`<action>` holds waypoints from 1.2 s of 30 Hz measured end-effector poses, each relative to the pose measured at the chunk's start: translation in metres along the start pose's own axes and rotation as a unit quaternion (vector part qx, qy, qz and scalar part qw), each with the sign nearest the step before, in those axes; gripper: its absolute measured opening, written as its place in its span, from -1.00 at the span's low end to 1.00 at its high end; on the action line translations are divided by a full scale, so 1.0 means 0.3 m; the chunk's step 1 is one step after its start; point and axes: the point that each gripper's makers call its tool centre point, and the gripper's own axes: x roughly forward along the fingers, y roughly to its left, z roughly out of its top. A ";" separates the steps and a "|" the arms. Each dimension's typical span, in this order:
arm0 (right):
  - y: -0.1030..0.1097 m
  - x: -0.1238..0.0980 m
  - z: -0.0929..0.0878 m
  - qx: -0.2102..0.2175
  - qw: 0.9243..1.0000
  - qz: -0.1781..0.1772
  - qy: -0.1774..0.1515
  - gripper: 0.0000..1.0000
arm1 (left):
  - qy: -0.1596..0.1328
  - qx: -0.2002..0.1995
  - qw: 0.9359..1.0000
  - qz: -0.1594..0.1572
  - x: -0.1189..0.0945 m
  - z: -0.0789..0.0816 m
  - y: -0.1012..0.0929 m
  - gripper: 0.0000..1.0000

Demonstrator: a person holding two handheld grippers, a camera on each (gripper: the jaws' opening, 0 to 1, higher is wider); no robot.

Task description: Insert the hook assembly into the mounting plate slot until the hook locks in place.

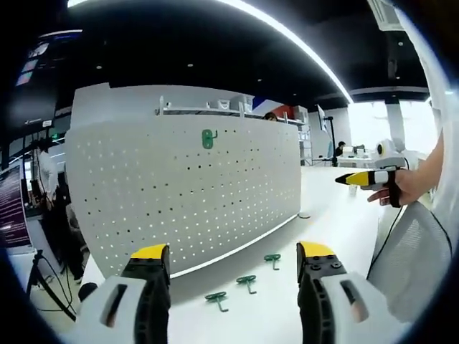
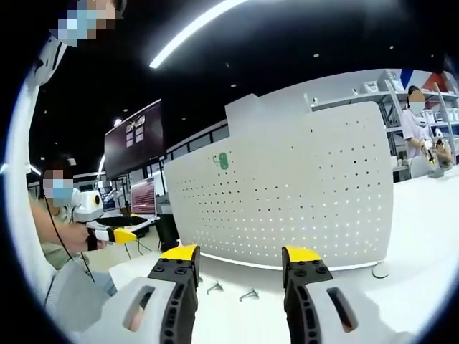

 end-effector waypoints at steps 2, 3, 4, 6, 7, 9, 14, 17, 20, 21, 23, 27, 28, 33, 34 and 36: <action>-0.002 0.000 -0.001 0.000 1.000 -0.001 0.001 -0.12 | 0.009 0.004 1.000 -0.008 0.008 -0.013 0.002 0.46; -0.003 0.000 0.001 -0.001 1.000 -0.002 0.001 -0.12 | 0.018 0.007 1.000 -0.015 0.012 -0.026 0.002 0.45; -0.003 -0.001 0.002 0.000 1.000 -0.002 0.000 -0.12 | 0.021 0.008 1.000 -0.019 0.015 -0.030 0.001 0.45; -0.001 -0.002 0.004 -0.004 1.000 -0.002 0.002 -0.12 | 0.032 0.019 0.999 -0.031 0.021 -0.046 0.000 0.44; -0.002 -0.003 0.005 -0.004 1.000 -0.002 0.001 -0.12 | 0.035 0.024 0.998 -0.036 0.025 -0.051 0.001 0.43; -0.005 -0.005 0.007 -0.005 1.000 -0.004 0.001 -0.12 | 0.057 0.036 0.996 -0.052 0.031 -0.078 0.000 0.42; -0.008 -0.011 0.013 -0.009 1.000 -0.006 -0.002 -0.12 | 0.084 0.051 0.992 -0.080 0.056 -0.104 0.003 0.42; -0.013 -0.016 0.018 -0.010 1.000 -0.010 -0.004 -0.12 | 0.096 0.060 0.989 -0.093 0.073 -0.115 0.010 0.41; -0.015 -0.019 0.020 -0.011 1.000 -0.011 -0.005 -0.12 | 0.107 0.063 0.986 -0.109 0.087 -0.120 0.012 0.38; -0.015 -0.021 0.022 -0.012 1.000 -0.011 -0.006 -0.12 | 0.111 0.067 0.985 -0.114 0.093 -0.123 0.013 0.37; -0.016 -0.025 0.024 -0.012 1.000 -0.012 -0.007 -0.12 | 0.117 0.071 0.983 -0.122 0.101 -0.129 0.012 0.36; -0.016 -0.031 0.026 -0.014 1.000 -0.014 -0.006 -0.13 | 0.135 0.084 0.977 -0.140 0.117 -0.148 0.009 0.37; -0.016 -0.032 0.025 -0.014 1.000 -0.014 -0.005 -0.13 | 0.147 0.092 0.975 -0.141 0.122 -0.163 0.015 0.37; -0.019 -0.033 0.028 -0.013 1.000 -0.017 -0.007 -0.15 | 0.176 0.107 0.967 -0.149 0.145 -0.203 0.034 0.37; -0.020 -0.033 0.028 -0.013 1.000 -0.017 -0.008 -0.16 | 0.184 0.115 0.963 -0.158 0.149 -0.214 0.032 0.35; -0.019 -0.034 0.027 -0.013 1.000 -0.016 -0.007 -0.16 | 0.189 0.121 0.960 -0.168 0.155 -0.224 0.025 0.34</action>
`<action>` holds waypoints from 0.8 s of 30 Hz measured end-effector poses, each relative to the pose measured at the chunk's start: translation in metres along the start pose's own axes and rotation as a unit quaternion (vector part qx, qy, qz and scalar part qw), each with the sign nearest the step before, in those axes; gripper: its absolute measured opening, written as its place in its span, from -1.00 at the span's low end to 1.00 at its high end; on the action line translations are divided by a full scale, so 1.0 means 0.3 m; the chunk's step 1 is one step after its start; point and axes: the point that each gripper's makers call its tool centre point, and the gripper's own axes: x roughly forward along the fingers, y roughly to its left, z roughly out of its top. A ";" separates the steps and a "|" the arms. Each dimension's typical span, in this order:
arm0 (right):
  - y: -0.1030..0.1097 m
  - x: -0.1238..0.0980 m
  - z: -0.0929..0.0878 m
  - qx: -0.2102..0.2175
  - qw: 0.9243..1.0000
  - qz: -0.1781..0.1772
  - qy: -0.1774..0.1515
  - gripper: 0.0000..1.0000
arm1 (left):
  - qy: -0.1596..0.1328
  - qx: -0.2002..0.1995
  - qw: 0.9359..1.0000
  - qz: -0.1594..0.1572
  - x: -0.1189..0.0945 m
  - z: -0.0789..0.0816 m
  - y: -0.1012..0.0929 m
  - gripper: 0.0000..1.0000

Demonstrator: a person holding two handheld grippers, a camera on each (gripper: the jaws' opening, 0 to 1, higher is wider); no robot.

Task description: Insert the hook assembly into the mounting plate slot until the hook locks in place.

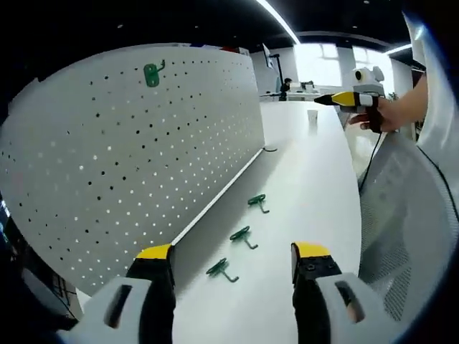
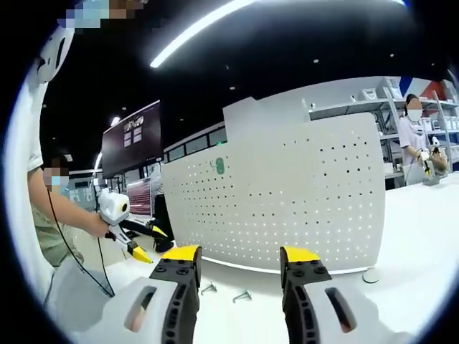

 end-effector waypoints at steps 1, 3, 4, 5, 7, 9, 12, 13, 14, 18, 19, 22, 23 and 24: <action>0.000 0.000 0.000 0.000 1.000 0.000 0.000 -0.16 | 0.005 0.004 1.000 -0.005 0.006 -0.006 -0.002 0.34; -0.002 -0.001 0.000 -0.001 1.000 0.000 0.001 -0.15 | 0.020 0.017 0.999 -0.018 0.020 -0.022 -0.007 0.34; -0.003 -0.002 0.000 0.001 1.000 -0.001 0.000 -0.15 | 0.026 0.020 0.999 -0.024 0.025 -0.028 -0.009 0.34; -0.003 -0.002 -0.001 0.001 1.000 -0.001 0.001 -0.16 | 0.031 0.028 0.999 -0.031 0.034 -0.031 -0.013 0.34; -0.003 -0.002 -0.003 -0.001 1.000 -0.002 0.003 -0.16 | 0.040 0.039 0.998 -0.039 0.047 -0.038 -0.013 0.33; -0.004 -0.002 -0.005 0.000 1.000 -0.002 0.003 -0.16 | 0.045 0.046 0.997 -0.047 0.055 -0.039 -0.015 0.33; -0.008 -0.002 -0.004 0.001 1.000 -0.003 0.003 -0.16 | 0.054 0.056 0.995 -0.060 0.071 -0.043 -0.018 0.32; -0.010 -0.003 -0.005 0.001 1.000 -0.004 0.003 -0.16 | 0.058 0.059 0.994 -0.065 0.076 -0.048 -0.018 0.31; -0.011 -0.003 -0.005 0.001 1.000 -0.004 0.003 -0.16 | 0.064 0.064 0.993 -0.071 0.083 -0.056 -0.018 0.31; -0.014 -0.003 -0.005 0.001 1.000 -0.005 0.004 -0.16 | 0.080 0.081 0.989 -0.091 0.103 -0.071 -0.019 0.28; -0.014 -0.004 -0.005 0.001 1.000 -0.005 0.003 -0.16 | 0.084 0.083 0.988 -0.096 0.107 -0.076 -0.020 0.28; -0.013 -0.003 -0.008 0.000 1.000 -0.003 0.006 -0.16 | 0.099 0.104 0.984 -0.106 0.124 -0.093 -0.013 0.26; -0.012 -0.002 -0.008 0.000 1.000 -0.002 0.006 -0.16 | 0.106 0.110 0.982 -0.115 0.130 -0.100 -0.015 0.25; -0.013 -0.002 -0.009 -0.001 1.000 -0.003 0.007 -0.16 | 0.108 0.112 0.981 -0.119 0.134 -0.102 -0.015 0.25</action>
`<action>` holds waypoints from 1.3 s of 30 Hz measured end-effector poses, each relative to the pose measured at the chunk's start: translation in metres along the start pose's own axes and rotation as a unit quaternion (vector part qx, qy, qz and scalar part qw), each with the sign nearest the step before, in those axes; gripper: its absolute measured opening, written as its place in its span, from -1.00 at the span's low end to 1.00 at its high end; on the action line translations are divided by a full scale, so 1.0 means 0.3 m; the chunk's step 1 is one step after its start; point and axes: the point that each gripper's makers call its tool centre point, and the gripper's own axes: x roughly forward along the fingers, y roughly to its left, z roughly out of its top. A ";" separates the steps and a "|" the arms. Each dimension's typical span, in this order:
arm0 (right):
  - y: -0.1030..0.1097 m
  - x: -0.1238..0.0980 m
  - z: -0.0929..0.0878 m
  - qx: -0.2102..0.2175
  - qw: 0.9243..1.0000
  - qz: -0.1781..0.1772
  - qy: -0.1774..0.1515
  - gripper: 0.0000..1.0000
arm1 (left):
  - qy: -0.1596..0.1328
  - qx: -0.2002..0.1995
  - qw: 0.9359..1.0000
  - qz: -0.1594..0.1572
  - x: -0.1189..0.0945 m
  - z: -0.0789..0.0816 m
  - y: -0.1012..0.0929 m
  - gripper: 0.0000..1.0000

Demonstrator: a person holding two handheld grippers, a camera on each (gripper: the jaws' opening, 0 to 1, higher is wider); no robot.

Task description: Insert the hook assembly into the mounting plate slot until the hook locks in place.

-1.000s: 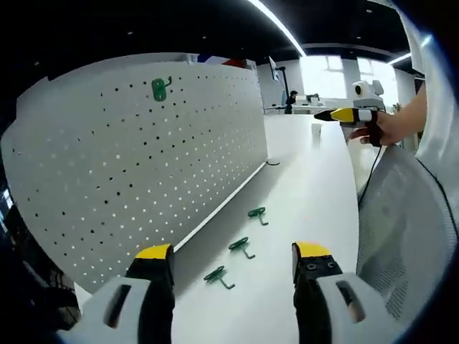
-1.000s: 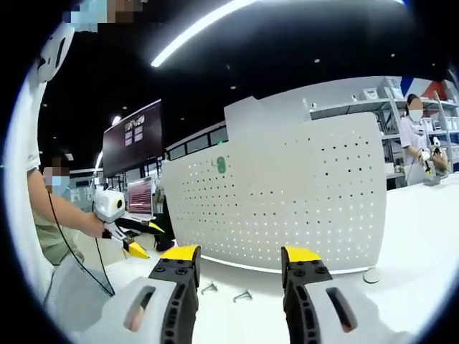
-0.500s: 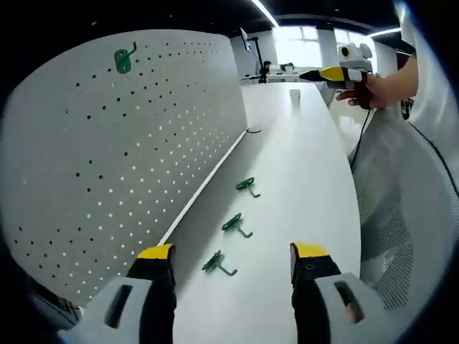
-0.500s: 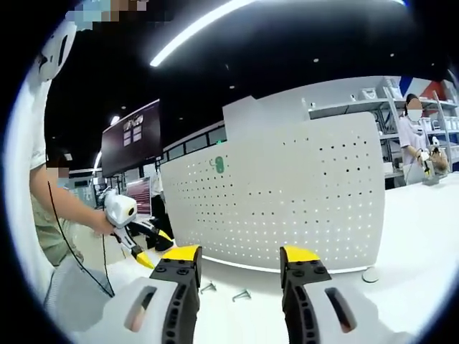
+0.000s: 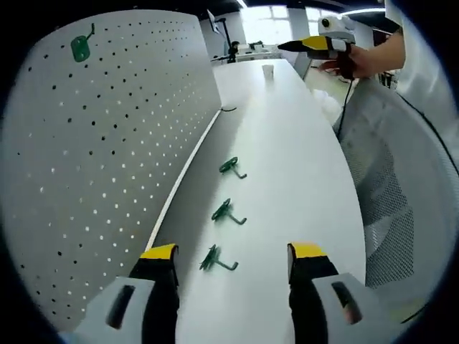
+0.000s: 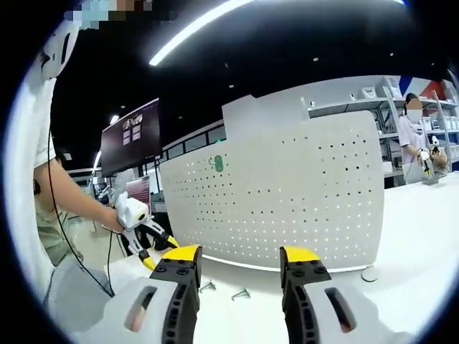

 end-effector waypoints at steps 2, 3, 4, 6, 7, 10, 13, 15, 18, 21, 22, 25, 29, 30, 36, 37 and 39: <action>0.001 0.001 0.001 -0.001 1.000 0.001 0.000 -0.16 | 0.006 0.008 1.000 -0.011 0.012 -0.004 0.002 0.26; 0.002 0.002 0.000 -0.001 1.000 0.001 0.001 -0.16 | 0.002 0.011 1.000 -0.021 0.018 0.001 -0.004 0.28; 0.002 0.003 -0.001 -0.002 1.000 0.001 0.002 -0.16 | 0.017 0.031 0.999 -0.030 0.026 -0.013 -0.004 0.29; 0.004 0.004 -0.004 -0.001 1.000 0.004 0.003 -0.16 | 0.035 0.047 0.998 -0.039 0.038 -0.028 -0.004 0.27; 0.005 0.004 -0.004 -0.001 1.000 0.004 0.003 -0.16 | 0.030 0.042 0.998 -0.041 0.045 -0.021 -0.004 0.27; 0.004 0.004 -0.006 0.000 1.000 0.003 0.004 -0.16 | 0.038 0.051 0.996 -0.055 0.062 -0.027 -0.001 0.26; 0.004 0.002 -0.008 0.000 1.000 0.004 0.005 -0.16 | 0.056 0.067 0.994 -0.071 0.081 -0.050 -0.004 0.23; 0.003 0.000 -0.008 0.000 1.000 0.003 0.005 -0.17 | 0.065 0.075 0.992 -0.082 0.093 -0.062 -0.007 0.22; 0.003 -0.002 -0.009 0.000 1.000 0.002 0.005 -0.17 | 0.076 0.087 0.989 -0.092 0.106 -0.075 -0.004 0.20; 0.002 -0.002 -0.010 0.001 1.000 0.001 0.006 -0.17 | 0.087 0.095 0.987 -0.101 0.120 -0.094 0.007 0.16; 0.001 -0.003 -0.011 0.001 1.000 0.001 0.006 -0.17 | 0.090 0.094 0.986 -0.105 0.126 -0.102 0.011 0.14; -0.002 -0.005 -0.012 0.002 1.000 -0.001 0.007 -0.17 | 0.105 0.097 0.983 -0.112 0.135 -0.125 0.025 0.12; -0.007 -0.006 -0.014 0.003 1.000 -0.004 0.008 -0.18 | 0.112 0.085 0.982 -0.125 0.145 -0.140 0.041 0.06; -0.010 -0.006 -0.016 0.004 1.000 -0.005 0.008 -0.18 | 0.117 0.086 0.981 -0.126 0.148 -0.149 0.044 0.05; -0.018 -0.010 -0.018 0.005 1.000 -0.009 0.010 -0.19 | 0.132 0.094 0.977 -0.140 0.166 -0.173 0.046 -0.01; -0.019 -0.011 -0.018 0.004 1.000 -0.009 0.010 -0.19 | 0.133 0.094 0.976 -0.141 0.170 -0.177 0.048 -0.02; -0.019 -0.011 -0.018 0.005 1.000 -0.010 0.010 -0.20 | 0.136 0.095 0.975 -0.148 0.176 -0.187 0.048 -0.08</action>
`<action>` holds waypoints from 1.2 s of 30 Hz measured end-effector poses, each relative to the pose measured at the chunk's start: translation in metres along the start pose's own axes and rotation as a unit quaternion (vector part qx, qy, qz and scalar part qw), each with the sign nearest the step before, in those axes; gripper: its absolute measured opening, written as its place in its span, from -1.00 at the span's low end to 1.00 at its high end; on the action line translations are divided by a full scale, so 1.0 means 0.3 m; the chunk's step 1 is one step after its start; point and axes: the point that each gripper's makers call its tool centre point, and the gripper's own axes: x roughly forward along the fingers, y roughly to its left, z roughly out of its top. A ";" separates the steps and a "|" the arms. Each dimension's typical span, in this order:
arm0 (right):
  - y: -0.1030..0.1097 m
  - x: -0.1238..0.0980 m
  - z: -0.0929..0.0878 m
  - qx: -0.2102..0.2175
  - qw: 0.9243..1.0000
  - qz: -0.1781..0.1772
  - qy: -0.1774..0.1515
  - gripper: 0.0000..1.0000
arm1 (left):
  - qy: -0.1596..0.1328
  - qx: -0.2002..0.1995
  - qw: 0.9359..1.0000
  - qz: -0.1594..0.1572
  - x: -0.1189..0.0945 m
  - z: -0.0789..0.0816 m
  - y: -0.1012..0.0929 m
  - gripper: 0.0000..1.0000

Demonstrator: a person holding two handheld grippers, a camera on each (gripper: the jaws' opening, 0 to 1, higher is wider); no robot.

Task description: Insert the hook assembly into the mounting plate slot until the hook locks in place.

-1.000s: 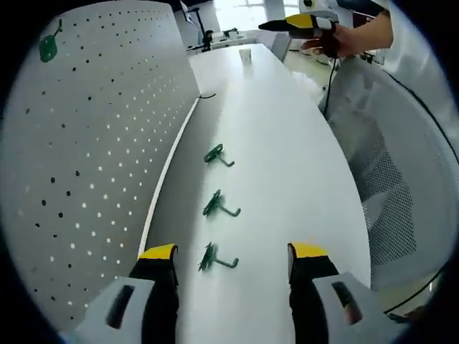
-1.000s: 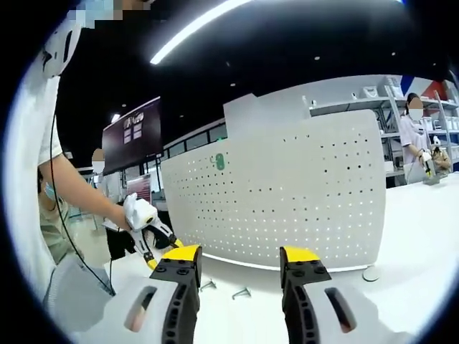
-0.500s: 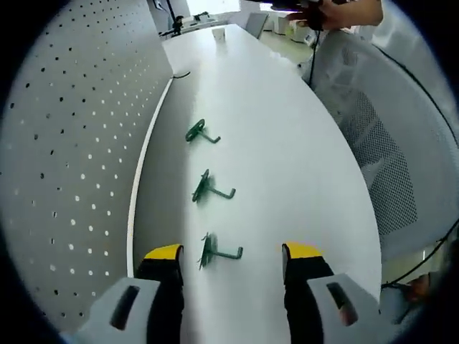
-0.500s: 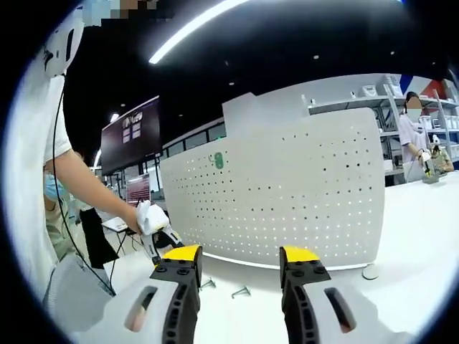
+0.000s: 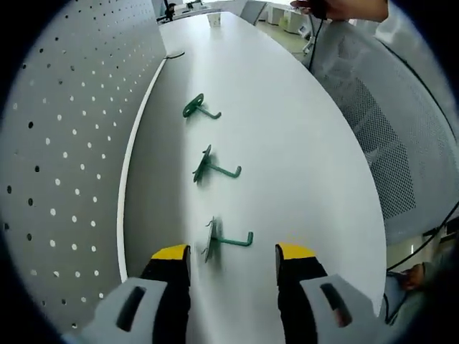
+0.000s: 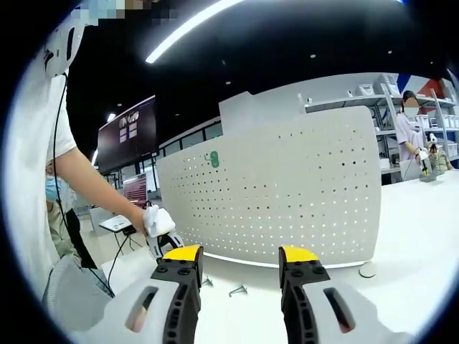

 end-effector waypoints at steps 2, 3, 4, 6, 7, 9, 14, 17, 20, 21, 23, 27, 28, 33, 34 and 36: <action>-0.001 -0.001 -0.001 -0.001 1.000 0.000 0.001 -0.22 | 0.011 0.008 1.000 -0.003 0.005 -0.011 0.001 -0.09; -0.001 -0.001 -0.003 -0.001 1.000 0.000 0.002 -0.23 | 0.010 0.007 1.000 -0.003 0.007 -0.010 0.003 -0.11; -0.002 -0.001 -0.003 -0.001 1.000 -0.001 0.002 -0.23 | 0.010 0.003 1.000 -0.006 0.007 -0.009 0.001 -0.12; -0.004 -0.002 -0.004 0.000 1.000 -0.002 0.002 -0.23 | 0.007 0.001 1.000 -0.005 0.010 -0.008 0.004 -0.18; -0.006 -0.003 -0.004 0.001 1.000 -0.004 0.002 -0.23 | 0.009 -0.005 1.000 -0.007 0.014 -0.011 0.004 -0.20; -0.008 -0.004 -0.003 0.003 1.000 -0.005 0.002 -0.23 | 0.006 -0.011 1.000 -0.010 0.018 -0.011 0.002 -0.20; -0.010 -0.005 -0.003 0.003 1.000 -0.008 0.002 -0.24 | 0.021 -0.005 1.000 -0.010 0.029 -0.031 0.001 -0.32; -0.012 -0.006 -0.003 0.004 1.000 -0.009 0.002 -0.24 | 0.016 -0.011 1.000 -0.008 0.029 -0.025 0.007 -0.32; -0.016 -0.007 -0.003 0.005 1.000 -0.011 0.002 -0.24 | 0.016 -0.014 1.000 -0.006 0.029 -0.024 0.011 -0.36; -0.018 -0.008 -0.002 0.003 1.000 -0.013 0.002 -0.24 | 0.017 -0.016 1.000 -0.005 0.030 -0.024 0.012 -0.38; -0.017 -0.009 0.000 0.004 1.000 -0.012 0.000 -0.24 | 0.017 -0.017 1.000 -0.005 0.030 -0.025 0.015 -0.46; -0.020 -0.011 0.002 0.005 1.000 -0.015 -0.001 -0.24 | 0.016 -0.027 1.000 0.000 0.030 -0.026 0.025 -0.54; -0.020 -0.011 0.002 0.005 1.000 -0.015 -0.001 -0.24 | 0.016 -0.028 0.999 0.002 0.030 -0.025 0.027 -0.55; -0.021 -0.011 0.003 0.004 1.000 -0.015 -0.002 -0.24 | 0.014 -0.036 0.999 0.008 0.031 -0.023 0.025 -0.72; -0.020 -0.011 0.004 0.004 1.000 -0.015 -0.002 -0.24 | 0.014 -0.026 1.000 0.011 0.031 -0.025 0.026 -0.79; -0.023 -0.012 0.002 0.002 1.000 -0.017 -0.001 -0.25 | 0.015 -0.021 1.000 0.016 0.032 -0.027 0.028 -0.89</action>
